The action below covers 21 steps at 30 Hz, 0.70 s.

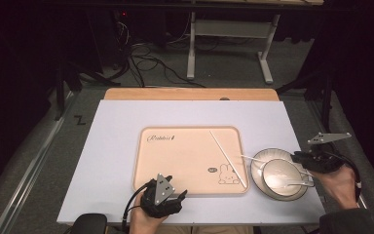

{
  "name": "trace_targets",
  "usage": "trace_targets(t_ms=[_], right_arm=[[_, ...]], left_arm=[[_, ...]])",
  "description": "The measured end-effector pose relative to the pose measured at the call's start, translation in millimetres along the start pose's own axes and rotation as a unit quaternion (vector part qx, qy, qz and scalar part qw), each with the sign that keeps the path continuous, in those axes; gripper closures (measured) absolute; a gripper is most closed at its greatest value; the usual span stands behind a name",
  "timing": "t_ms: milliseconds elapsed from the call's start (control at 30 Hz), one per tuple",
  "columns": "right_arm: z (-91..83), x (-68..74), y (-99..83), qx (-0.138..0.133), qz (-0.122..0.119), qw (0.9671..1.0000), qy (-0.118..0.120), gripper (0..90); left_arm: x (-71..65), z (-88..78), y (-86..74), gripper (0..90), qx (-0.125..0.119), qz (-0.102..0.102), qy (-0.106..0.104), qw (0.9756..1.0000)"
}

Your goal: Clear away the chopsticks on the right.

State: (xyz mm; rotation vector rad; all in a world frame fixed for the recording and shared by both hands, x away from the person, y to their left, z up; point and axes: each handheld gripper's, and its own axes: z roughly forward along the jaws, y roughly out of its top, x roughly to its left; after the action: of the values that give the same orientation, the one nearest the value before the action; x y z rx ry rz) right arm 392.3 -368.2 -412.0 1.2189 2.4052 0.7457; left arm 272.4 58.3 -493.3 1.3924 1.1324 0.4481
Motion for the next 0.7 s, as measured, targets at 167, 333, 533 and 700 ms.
trace_targets(t_ms=[167, 333, 533, 700], right_arm=[[9.6, -9.2, -6.4, 0.016, 0.000, 0.9998, 0.008, 76.8], [11.6, -11.5, -10.6, 0.027, -0.007, 0.9995, 0.010, 76.8], [8.3, -11.4, -17.0, 0.036, -0.014, 0.9992, 0.008, 77.3], [8.2, -10.8, -18.4, 0.051, -0.022, 0.9984, 0.009, 77.3]], left_arm=[[0.6, -1.0, -1.4, 34.2, -0.004, -0.005, 0.008, 0.9999], [0.8, -2.2, -1.1, 34.2, -0.005, -0.006, 0.009, 0.9999], [0.3, -2.1, -1.0, 34.1, -0.003, -0.002, 0.006, 1.0000], [-0.1, -1.9, -0.6, 34.1, -0.005, -0.003, 0.005, 1.0000]])
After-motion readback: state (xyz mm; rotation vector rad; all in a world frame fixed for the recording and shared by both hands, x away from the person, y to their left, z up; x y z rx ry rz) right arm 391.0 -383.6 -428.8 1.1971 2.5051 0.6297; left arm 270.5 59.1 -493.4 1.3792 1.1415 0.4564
